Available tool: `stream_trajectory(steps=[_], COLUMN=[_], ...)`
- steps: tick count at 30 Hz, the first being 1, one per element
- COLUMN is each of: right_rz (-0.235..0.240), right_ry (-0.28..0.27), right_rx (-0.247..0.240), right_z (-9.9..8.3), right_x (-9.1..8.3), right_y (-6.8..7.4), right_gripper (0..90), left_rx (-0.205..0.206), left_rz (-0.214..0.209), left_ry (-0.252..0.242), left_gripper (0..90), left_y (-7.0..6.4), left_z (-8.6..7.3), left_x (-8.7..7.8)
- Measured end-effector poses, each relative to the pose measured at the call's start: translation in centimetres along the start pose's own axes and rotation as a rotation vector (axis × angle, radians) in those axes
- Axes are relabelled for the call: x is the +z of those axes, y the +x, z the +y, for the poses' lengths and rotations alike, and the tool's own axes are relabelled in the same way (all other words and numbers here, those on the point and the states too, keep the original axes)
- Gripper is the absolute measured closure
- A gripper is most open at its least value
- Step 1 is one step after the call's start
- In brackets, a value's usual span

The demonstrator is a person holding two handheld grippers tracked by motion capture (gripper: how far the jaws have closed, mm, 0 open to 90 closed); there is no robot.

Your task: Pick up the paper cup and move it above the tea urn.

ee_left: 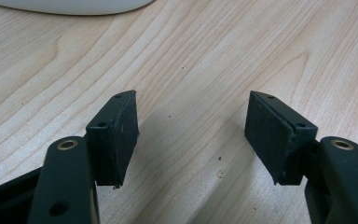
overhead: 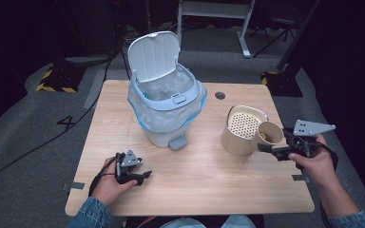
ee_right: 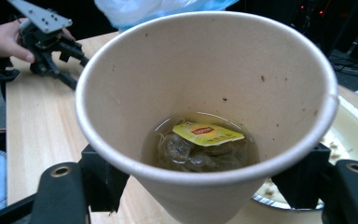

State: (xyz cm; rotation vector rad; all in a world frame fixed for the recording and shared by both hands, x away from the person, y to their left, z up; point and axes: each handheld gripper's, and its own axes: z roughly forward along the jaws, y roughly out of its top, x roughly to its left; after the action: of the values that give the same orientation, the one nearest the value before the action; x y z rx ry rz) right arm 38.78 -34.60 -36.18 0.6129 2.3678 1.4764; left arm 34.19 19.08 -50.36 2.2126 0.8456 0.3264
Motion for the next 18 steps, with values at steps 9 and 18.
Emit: stream_trajectory(steps=[9, 18], right_rz=[-0.021, -0.045], right_ry=[0.005, 0.009], right_rx=[-0.026, -0.025], right_z=[2.2, 3.6], right_x=[0.2, 0.7], right_y=[-1.8, -4.2], right_gripper=[29.9, 29.8], left_rx=[-0.008, -0.009], left_rz=[-0.008, -0.008], left_ry=[-0.002, -0.001], left_gripper=[35.2, 35.2], left_y=[0.1, 0.1], left_z=[0.0, 0.0], left_x=[0.0, 0.0])
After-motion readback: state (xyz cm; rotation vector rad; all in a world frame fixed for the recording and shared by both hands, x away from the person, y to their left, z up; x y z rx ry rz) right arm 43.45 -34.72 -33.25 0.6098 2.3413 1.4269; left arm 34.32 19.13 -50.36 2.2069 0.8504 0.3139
